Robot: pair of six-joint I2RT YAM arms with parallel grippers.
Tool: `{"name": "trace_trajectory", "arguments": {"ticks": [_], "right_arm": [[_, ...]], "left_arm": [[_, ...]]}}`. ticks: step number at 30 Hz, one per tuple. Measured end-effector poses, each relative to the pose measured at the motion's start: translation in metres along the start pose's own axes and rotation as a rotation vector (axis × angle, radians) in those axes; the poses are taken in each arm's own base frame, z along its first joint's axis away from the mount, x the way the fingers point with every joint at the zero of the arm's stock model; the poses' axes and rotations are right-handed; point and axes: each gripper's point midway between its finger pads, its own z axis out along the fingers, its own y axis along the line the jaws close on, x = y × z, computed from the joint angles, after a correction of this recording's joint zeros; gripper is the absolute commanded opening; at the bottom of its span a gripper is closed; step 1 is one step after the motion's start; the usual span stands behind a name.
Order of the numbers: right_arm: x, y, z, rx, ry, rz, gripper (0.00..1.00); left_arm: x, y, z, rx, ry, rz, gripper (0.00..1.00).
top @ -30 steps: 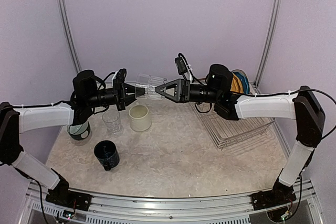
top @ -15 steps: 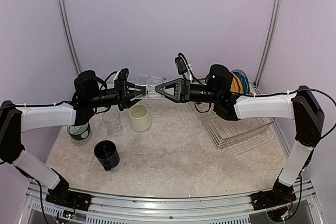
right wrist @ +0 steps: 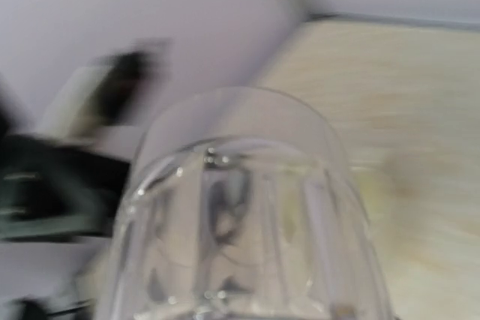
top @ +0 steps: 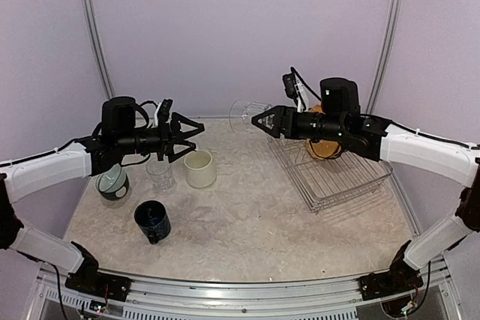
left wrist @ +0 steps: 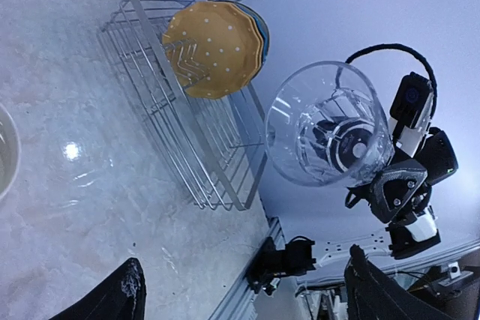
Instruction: Load the mixed dishes into the dish rack
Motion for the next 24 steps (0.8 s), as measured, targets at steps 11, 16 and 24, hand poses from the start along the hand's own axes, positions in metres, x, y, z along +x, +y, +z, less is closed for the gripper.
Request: {"name": "trace_trajectory", "arguments": {"ticks": [11,16,24], "right_arm": [[-0.005,-0.138,-0.152,0.844,0.042,-0.014,0.0],[0.007,-0.182,-0.209,1.067,0.115,0.029,0.0],[0.049,-0.243,-0.248,1.197,0.282,0.117,0.0]], "left_arm": [[-0.013,0.009,-0.032,-0.281,-0.091,0.187,0.91],[-0.007,0.018,-0.032,-0.323,-0.072,0.195,0.92],[-0.005,0.02,-0.032,-0.331,-0.066,0.201,0.94]]}}
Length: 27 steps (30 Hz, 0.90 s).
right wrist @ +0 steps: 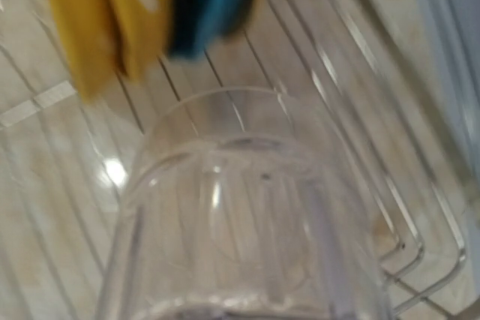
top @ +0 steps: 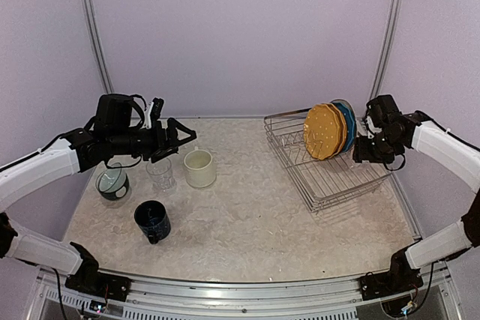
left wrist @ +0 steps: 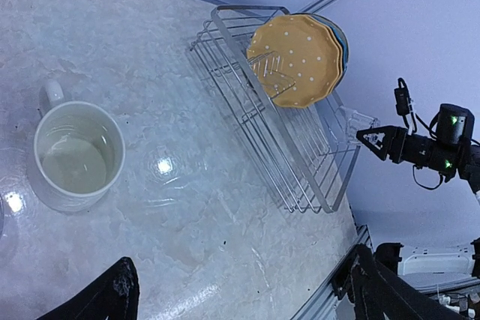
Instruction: Load the mixed dishes into the dish rack
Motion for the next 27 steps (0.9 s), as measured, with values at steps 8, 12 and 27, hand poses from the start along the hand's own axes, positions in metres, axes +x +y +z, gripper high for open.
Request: {"name": "trace_trajectory", "arguments": {"ticks": [8,12,27], "right_arm": [[0.017,-0.013,0.039,-0.018,0.115,-0.009,0.04],[0.017,-0.014,0.059,-0.045,0.143,-0.01,0.06],[-0.011,-0.004,0.097,-0.06,0.145,-0.057,0.67]], "left_arm": [[0.002,0.003,0.004,-0.011,0.007,-0.004,0.95],[0.005,0.007,0.008,-0.019,0.021,-0.009,0.95],[0.01,0.014,0.009,-0.054,0.034,-0.018,0.97]]}}
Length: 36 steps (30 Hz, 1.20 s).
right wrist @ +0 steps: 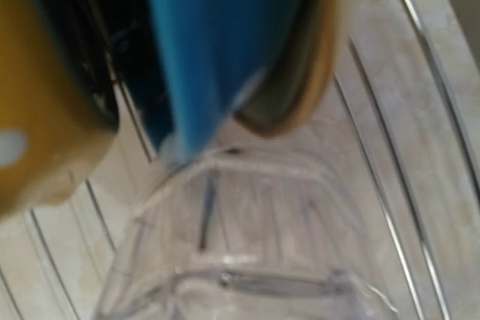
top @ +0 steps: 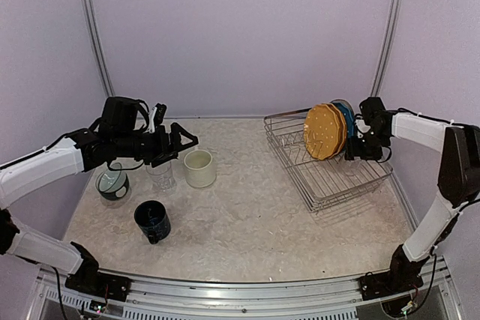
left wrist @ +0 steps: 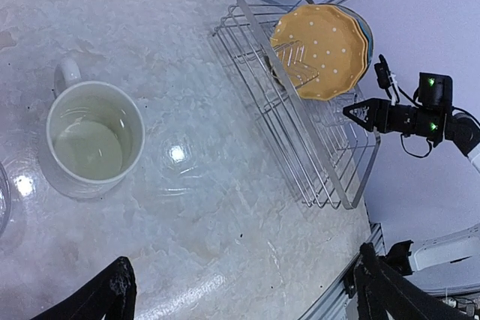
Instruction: Load the mixed dishes into the dish rack
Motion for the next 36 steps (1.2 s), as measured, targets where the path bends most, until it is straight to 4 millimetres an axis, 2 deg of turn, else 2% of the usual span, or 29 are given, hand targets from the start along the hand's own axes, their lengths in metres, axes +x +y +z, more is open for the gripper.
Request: {"name": "trace_trajectory", "arguments": {"ticks": [5,8,14,17,20,24,28,32,36], "right_arm": [[-0.002,-0.001,0.001,0.005,-0.002,-0.012,0.93],[-0.002,-0.001,0.002,0.007,-0.002,-0.015,0.99],[-0.003,-0.001,0.0,0.007,-0.007,-0.016,1.0],[-0.007,-0.001,-0.012,0.003,-0.042,-0.013,1.0],[-0.009,-0.002,-0.039,-0.006,-0.109,-0.009,0.99],[-0.025,0.002,-0.091,-0.035,-0.256,-0.005,0.98],[-0.032,0.009,-0.121,-0.064,-0.339,-0.011,0.97],[-0.029,0.018,-0.123,-0.088,-0.341,-0.026,0.96],[-0.025,0.028,-0.12,-0.108,-0.327,-0.047,0.96]], "left_arm": [[0.002,0.006,0.0,-0.029,0.005,0.002,0.97],[0.004,0.012,0.0,-0.059,0.008,0.011,0.98],[0.008,0.027,-0.001,-0.142,0.032,0.024,0.98],[0.011,0.039,-0.001,-0.216,0.055,0.019,0.98],[0.015,0.059,-0.004,-0.313,0.079,0.014,0.96],[0.019,0.097,-0.011,-0.47,0.117,-0.023,0.89],[0.008,0.14,-0.029,-0.622,0.113,-0.07,0.8],[-0.008,0.163,-0.044,-0.704,0.097,-0.105,0.7],[-0.018,0.182,-0.042,-0.761,0.114,-0.125,0.61]]}}
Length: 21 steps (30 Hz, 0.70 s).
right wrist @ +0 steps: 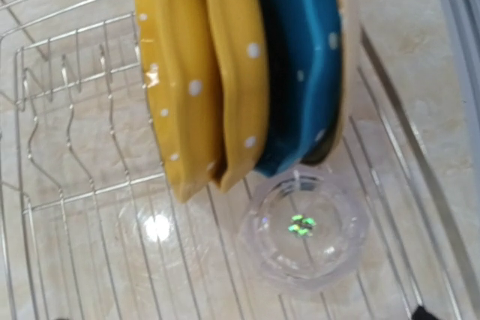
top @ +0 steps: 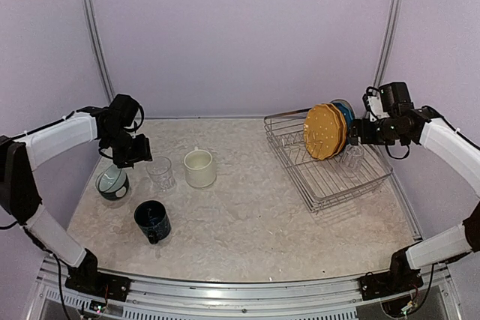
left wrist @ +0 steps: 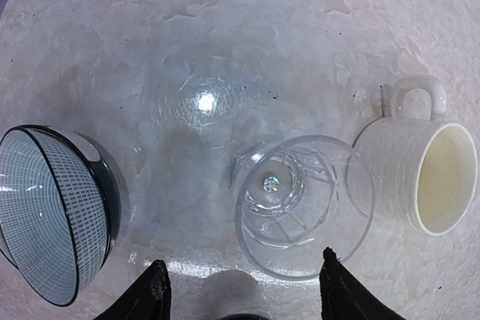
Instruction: Load the mixed dishes into the dish rack
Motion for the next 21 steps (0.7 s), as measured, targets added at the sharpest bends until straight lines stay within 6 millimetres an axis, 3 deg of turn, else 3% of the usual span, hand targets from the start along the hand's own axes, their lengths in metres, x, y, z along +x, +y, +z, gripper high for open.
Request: {"name": "trace_trajectory", "arguments": {"ticks": [5,13,21], "right_arm": [[0.003,0.006,0.004,-0.016,0.014,-0.014,0.95],[0.004,0.014,0.003,-0.042,0.017,-0.026,0.94],[0.006,0.026,0.004,-0.069,0.029,-0.042,0.94]], "left_arm": [[-0.003,0.004,0.028,-0.058,0.063,0.014,0.52],[-0.003,0.007,0.064,-0.12,0.138,0.046,0.25],[0.003,0.012,0.072,-0.142,0.169,0.063,0.0]]}}
